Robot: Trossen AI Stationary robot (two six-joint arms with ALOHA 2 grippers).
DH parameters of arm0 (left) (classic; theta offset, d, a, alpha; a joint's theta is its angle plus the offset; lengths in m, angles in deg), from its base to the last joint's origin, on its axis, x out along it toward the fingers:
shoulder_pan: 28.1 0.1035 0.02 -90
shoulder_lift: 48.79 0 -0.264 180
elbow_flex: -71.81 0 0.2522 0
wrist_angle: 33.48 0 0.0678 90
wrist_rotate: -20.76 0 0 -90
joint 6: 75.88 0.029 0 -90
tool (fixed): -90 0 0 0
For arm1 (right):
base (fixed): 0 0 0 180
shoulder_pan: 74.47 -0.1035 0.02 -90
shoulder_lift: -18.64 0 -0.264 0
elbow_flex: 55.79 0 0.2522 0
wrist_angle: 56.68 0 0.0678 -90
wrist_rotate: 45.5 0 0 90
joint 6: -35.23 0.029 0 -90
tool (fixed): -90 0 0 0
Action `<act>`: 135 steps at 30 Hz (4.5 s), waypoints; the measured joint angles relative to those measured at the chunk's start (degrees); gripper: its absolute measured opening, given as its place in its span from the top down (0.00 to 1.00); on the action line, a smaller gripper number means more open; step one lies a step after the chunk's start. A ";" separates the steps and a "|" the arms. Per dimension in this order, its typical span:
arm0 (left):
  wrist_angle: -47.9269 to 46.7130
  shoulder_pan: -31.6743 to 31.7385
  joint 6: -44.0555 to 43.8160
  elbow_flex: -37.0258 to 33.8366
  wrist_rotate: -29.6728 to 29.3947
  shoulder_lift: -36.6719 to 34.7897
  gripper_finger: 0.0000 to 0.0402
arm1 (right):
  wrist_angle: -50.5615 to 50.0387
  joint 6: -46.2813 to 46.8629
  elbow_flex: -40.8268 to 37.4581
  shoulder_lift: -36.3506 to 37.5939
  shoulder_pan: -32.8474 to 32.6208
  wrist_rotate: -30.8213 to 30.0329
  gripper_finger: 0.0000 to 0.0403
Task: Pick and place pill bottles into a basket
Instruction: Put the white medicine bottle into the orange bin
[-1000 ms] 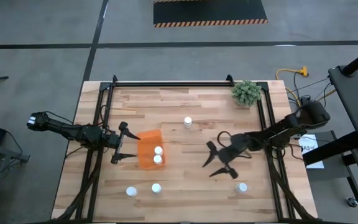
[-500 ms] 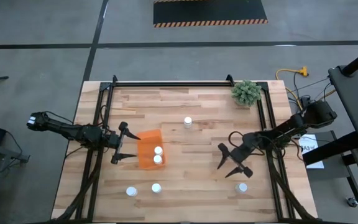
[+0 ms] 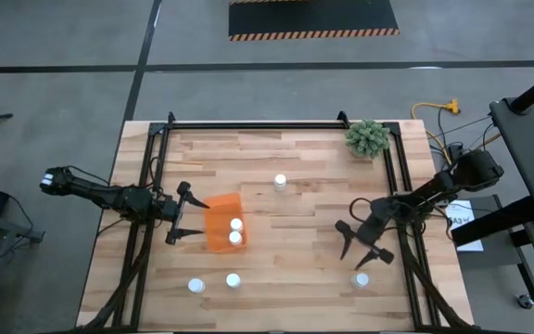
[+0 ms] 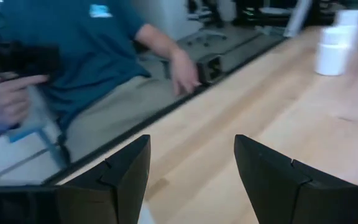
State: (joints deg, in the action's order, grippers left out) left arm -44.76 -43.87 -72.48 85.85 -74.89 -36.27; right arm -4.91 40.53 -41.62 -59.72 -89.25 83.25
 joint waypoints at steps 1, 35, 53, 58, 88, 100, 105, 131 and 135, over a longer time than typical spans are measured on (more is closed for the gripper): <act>0.02 0.00 -0.02 0.01 0.00 0.00 0.14 | -0.11 -0.42 0.00 0.00 -0.02 0.89 0.45; 0.00 0.00 -0.02 0.00 0.00 0.07 0.14 | -4.15 -12.55 0.04 -0.48 -10.60 0.32 0.45; 0.02 0.00 -0.02 0.01 0.00 0.07 0.14 | -7.06 -18.23 0.07 -0.48 -11.23 1.66 0.45; 0.02 0.00 -0.01 0.01 0.01 0.07 0.14 | -7.04 -18.81 0.07 -0.48 -11.21 -1.08 0.45; 0.02 0.00 0.00 0.00 0.00 0.07 0.14 | -6.00 -17.77 2.27 -7.52 -11.21 -1.41 0.56; 0.02 0.00 -0.01 0.01 0.00 0.07 0.14 | -2.90 -20.02 6.23 -13.84 -11.21 -0.77 0.62; 0.02 0.00 -0.02 0.02 0.00 0.07 0.14 | -3.13 -18.58 8.48 -15.42 -11.08 -1.77 0.62; 0.08 0.00 -0.02 0.02 0.00 0.09 0.14 | -22.79 3.80 32.52 -15.56 -1.59 -42.61 0.63; 0.07 0.00 0.00 0.01 0.01 0.09 0.14 | -30.32 6.94 37.65 -15.45 0.02 -52.83 0.63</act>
State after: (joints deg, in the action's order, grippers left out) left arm -44.69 -43.87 -72.48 85.86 -74.88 -36.18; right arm -35.23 47.47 -3.97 -75.18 -89.23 30.42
